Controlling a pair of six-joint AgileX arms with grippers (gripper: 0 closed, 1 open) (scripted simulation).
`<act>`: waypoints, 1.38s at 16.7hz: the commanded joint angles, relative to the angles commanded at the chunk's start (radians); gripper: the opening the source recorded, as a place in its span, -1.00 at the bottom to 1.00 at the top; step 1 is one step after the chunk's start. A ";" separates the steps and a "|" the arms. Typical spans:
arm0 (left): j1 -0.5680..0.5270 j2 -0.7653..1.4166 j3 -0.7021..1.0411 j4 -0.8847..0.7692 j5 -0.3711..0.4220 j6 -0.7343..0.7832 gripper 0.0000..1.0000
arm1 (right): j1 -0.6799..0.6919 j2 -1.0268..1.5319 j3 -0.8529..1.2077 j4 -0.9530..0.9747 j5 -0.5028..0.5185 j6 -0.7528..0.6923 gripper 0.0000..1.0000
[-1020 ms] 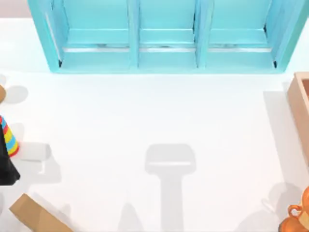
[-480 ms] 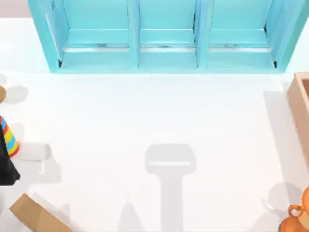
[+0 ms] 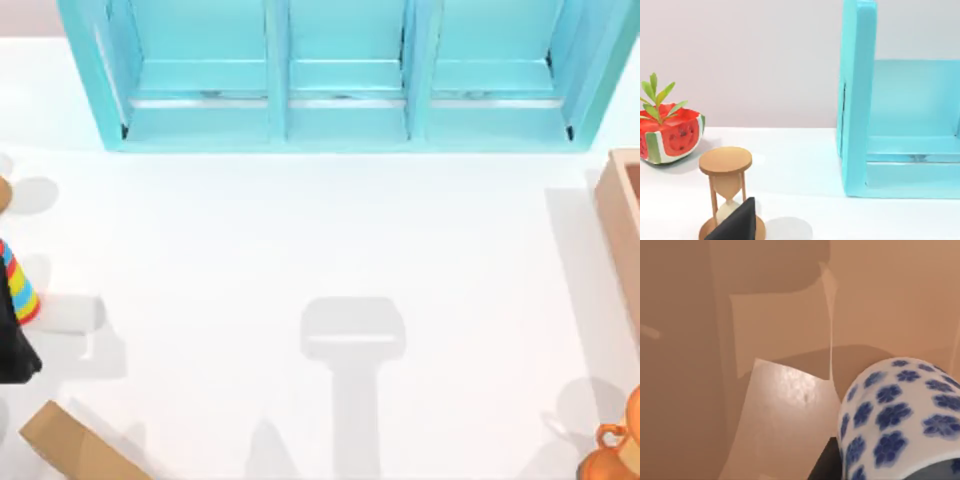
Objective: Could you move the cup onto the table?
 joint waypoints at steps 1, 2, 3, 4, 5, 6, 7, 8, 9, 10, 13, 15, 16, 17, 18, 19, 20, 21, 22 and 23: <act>0.000 0.000 0.000 0.000 0.000 0.000 1.00 | 0.000 0.000 0.000 0.000 0.000 0.000 -0.51; 0.000 0.000 0.000 0.000 0.000 0.000 1.00 | 0.000 0.000 0.000 0.000 0.000 0.000 -0.66; 0.000 0.000 0.000 0.000 0.000 0.000 1.00 | 0.000 0.000 0.000 0.000 0.000 0.000 -0.81; 0.000 0.000 0.000 0.000 0.000 0.000 1.00 | 0.000 0.000 0.000 0.000 0.000 0.000 -0.96; 0.000 0.000 0.000 0.000 0.000 0.000 1.00 | 0.000 0.000 0.000 0.000 0.000 0.000 -1.00; 0.000 0.000 0.000 0.000 0.000 0.000 1.00 | 0.000 0.000 0.000 0.000 0.000 0.000 -1.00; 0.000 0.000 0.000 0.000 0.000 0.000 1.00 | 0.000 0.000 0.000 0.000 0.000 0.000 -1.00; 0.000 0.000 0.000 0.000 0.000 0.000 1.00 | 0.000 0.000 0.000 0.000 0.000 0.000 -1.00; 0.000 0.000 0.000 0.000 0.000 0.000 1.00 | 0.000 0.000 0.000 0.000 0.000 0.000 -1.00; 0.000 0.000 0.000 0.000 0.000 0.000 1.00 | 0.000 0.000 0.000 0.000 0.000 0.000 -1.00; 0.000 0.000 0.000 0.000 0.000 0.000 1.00 | 0.000 -0.002 0.001 0.000 0.000 0.001 -1.00; 0.000 0.000 0.000 0.000 0.000 0.000 1.00 | 0.016 -0.008 0.013 -0.017 0.001 0.017 -1.00; 0.000 0.000 0.000 0.000 0.000 0.000 1.00 | 0.039 -0.018 0.030 -0.041 0.001 0.040 -1.00; 0.000 0.000 0.000 0.000 0.000 0.000 1.00 | 0.072 -0.032 0.050 -0.075 0.000 0.071 -1.00; 0.000 0.000 0.000 0.000 0.000 0.000 1.00 | 0.112 -0.051 0.075 -0.121 0.000 0.109 -1.00; 0.000 0.000 0.000 0.000 0.000 0.000 1.00 | 0.159 -0.073 0.101 -0.176 0.000 0.154 -1.00; 0.000 0.000 0.000 0.000 0.000 0.000 1.00 | 0.210 -0.097 0.128 -0.239 0.000 0.205 -1.00; 0.000 0.000 0.000 0.000 0.000 0.000 1.00 | 0.262 -0.122 0.154 -0.296 -0.001 0.259 -1.00; 0.000 0.000 0.000 0.000 0.000 0.000 1.00 | 0.308 -0.146 0.178 -0.344 -0.001 0.306 -1.00; 0.000 0.000 0.000 0.000 0.000 0.000 1.00 | 0.345 -0.168 0.198 -0.381 -0.001 0.343 -1.00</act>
